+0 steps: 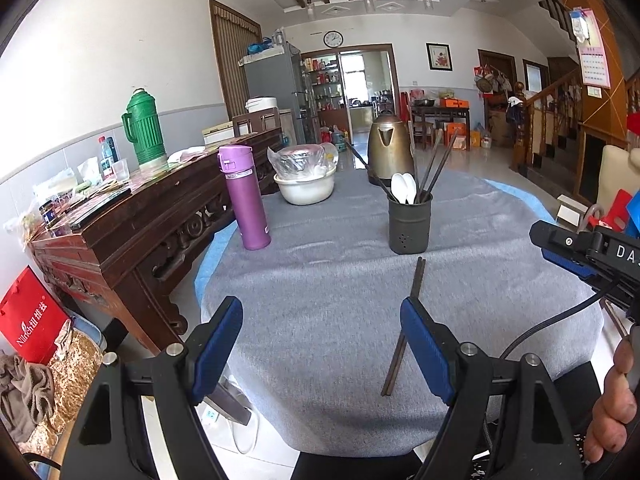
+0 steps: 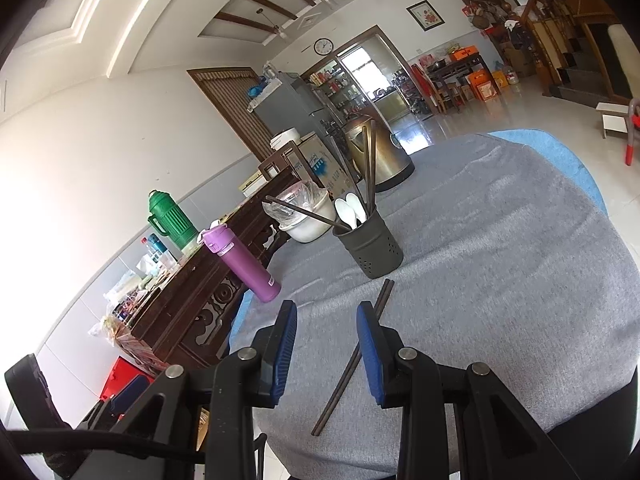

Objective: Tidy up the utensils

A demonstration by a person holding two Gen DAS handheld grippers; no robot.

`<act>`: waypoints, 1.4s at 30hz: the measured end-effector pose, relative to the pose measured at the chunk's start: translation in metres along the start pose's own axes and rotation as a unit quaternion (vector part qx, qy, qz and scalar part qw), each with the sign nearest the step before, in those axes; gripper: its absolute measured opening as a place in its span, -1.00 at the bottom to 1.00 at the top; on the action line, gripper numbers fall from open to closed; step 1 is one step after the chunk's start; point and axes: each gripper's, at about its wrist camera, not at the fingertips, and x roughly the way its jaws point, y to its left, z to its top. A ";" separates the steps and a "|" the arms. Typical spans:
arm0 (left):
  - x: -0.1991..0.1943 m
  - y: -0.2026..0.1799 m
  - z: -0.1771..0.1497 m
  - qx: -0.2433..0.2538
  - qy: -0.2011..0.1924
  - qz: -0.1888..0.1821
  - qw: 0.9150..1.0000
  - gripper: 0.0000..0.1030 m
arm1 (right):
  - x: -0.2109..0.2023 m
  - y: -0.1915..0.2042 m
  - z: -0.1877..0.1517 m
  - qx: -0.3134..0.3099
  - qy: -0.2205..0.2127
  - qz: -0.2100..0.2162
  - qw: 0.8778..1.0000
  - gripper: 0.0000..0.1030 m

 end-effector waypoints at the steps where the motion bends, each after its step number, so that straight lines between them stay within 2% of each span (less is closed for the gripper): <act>1: 0.001 0.000 0.000 -0.002 0.001 0.000 1.000 0.58 | 0.000 0.000 0.000 0.000 0.000 -0.001 1.000 -0.34; 15: 0.006 0.014 -0.006 -0.031 0.004 -0.015 0.999 0.58 | 0.010 -0.004 -0.008 -0.006 0.020 -0.014 1.000 -0.34; 27: 0.009 0.036 -0.016 -0.069 -0.010 -0.042 0.997 0.58 | 0.021 0.015 -0.022 -0.040 0.040 -0.061 0.997 -0.34; 33: 0.011 0.054 -0.020 -0.101 -0.015 -0.036 0.994 0.59 | 0.031 0.034 -0.032 -0.073 0.058 -0.073 0.993 -0.34; 42: 0.025 0.081 -0.030 -0.150 0.007 -0.018 0.988 0.59 | 0.045 0.041 -0.040 -0.088 0.086 -0.089 0.988 -0.34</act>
